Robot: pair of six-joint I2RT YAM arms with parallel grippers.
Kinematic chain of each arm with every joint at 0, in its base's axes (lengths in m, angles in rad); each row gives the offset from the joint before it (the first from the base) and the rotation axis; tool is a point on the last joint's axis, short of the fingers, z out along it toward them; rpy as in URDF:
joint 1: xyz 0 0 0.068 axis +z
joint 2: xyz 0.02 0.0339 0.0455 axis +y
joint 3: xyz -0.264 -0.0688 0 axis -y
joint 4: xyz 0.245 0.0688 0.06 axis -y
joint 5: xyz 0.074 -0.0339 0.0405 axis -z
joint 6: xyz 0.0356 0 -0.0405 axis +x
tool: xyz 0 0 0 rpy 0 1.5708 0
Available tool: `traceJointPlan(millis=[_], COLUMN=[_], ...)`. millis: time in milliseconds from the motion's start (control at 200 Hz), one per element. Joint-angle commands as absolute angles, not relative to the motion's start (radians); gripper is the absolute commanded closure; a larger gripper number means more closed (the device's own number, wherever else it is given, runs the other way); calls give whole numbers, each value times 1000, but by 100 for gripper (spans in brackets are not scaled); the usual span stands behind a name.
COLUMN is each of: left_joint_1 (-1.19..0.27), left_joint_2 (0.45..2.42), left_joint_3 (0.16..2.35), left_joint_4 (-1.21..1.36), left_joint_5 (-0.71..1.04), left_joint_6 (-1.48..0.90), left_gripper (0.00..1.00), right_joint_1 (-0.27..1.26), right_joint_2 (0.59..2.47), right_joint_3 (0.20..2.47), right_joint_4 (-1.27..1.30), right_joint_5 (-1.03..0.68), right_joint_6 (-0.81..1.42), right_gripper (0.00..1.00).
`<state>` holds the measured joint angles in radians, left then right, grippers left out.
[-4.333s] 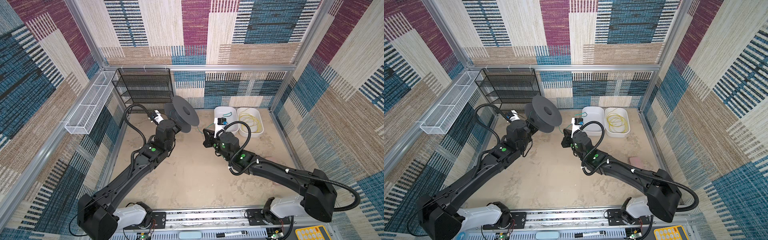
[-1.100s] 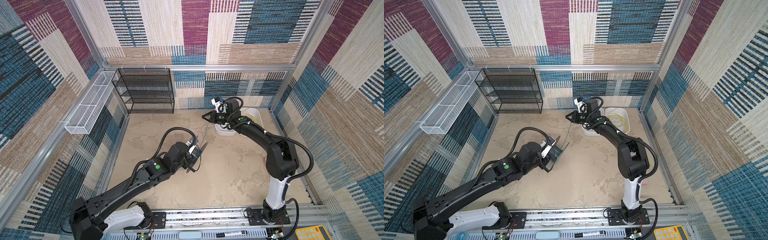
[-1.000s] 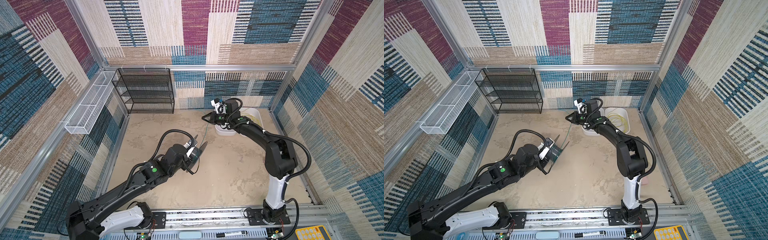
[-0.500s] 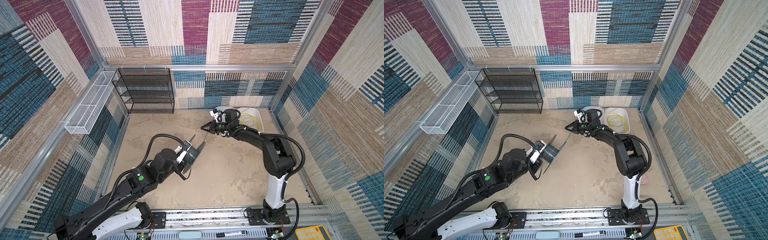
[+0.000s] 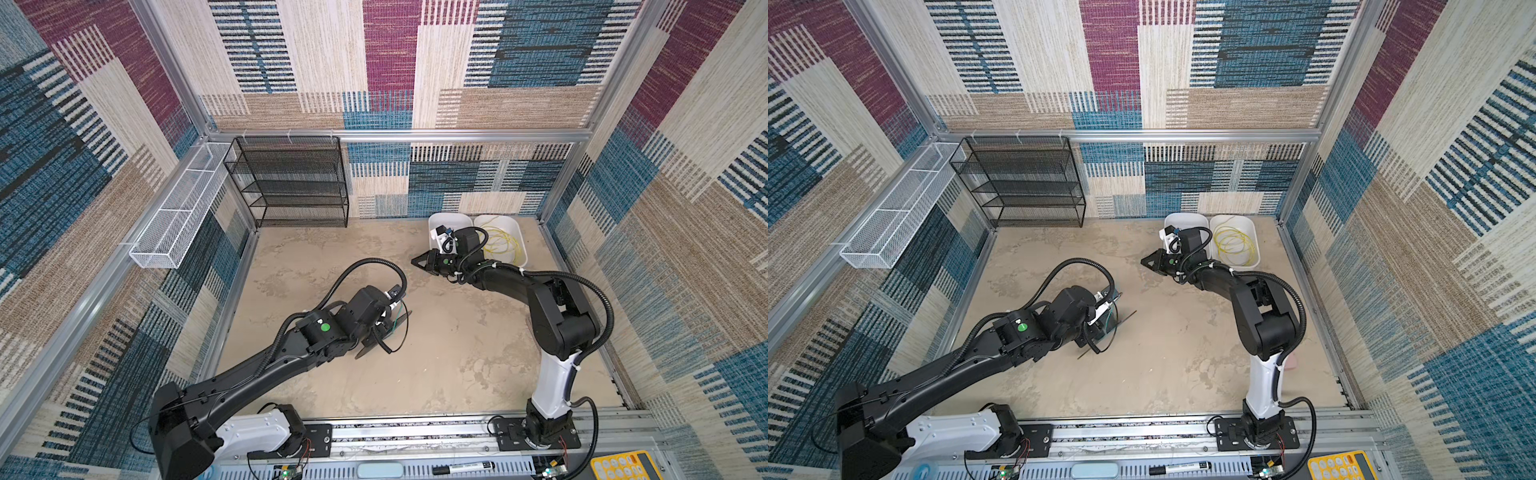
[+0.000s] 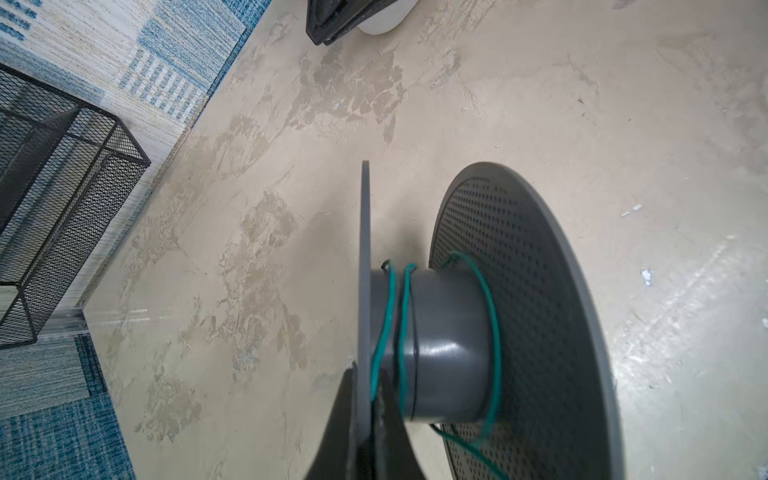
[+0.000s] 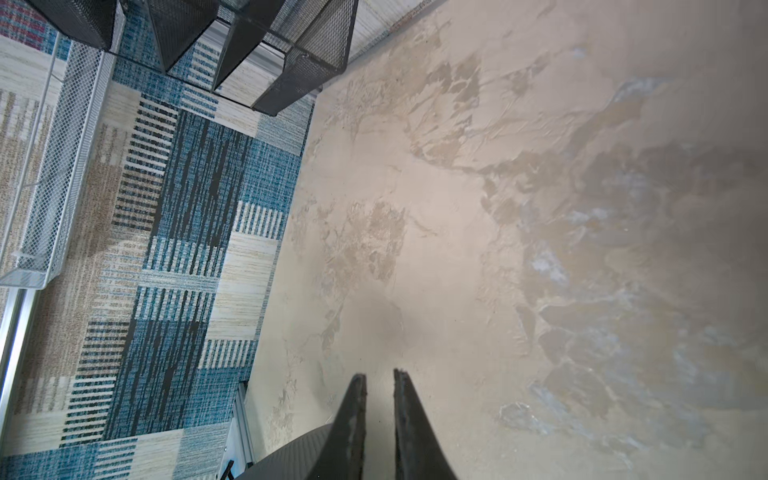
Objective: Wrap the cables
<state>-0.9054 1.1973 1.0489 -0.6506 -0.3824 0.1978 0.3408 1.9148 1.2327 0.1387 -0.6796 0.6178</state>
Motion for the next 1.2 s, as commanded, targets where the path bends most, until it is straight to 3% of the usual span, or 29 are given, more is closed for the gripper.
traceJointPlan(millis=[0,220,391,696,896,1192], left_joint_1=[-904,-901,-899,-902,-902,-903], left_joint_2=[1221,1284,1296,1143,1123,1064], left_joint_3=[1077,1135,1116,890,837,761], left_joint_4=[-706,-720,-658,-381,-346,-261], left_joint_5=[-416,-400,-420,-340,-350,-375], left_joint_6=[192,168,156,229,275,341], left_gripper=[100,100,100,100,100,100], right_joint_1=[342,342,339,359,493,574], right_joint_2=[1883,1792,1592,1251,1277,1318], right_joint_3=[1229,1189,1088,939,1095,1210], right_joint_4=[131,95,55,158,80,-124], right_joint_5=[-668,-612,-518,-662,-704,-648], right_joint_6=[588,581,584,748,712,615], right_gripper=[83,82,81,71,63,62])
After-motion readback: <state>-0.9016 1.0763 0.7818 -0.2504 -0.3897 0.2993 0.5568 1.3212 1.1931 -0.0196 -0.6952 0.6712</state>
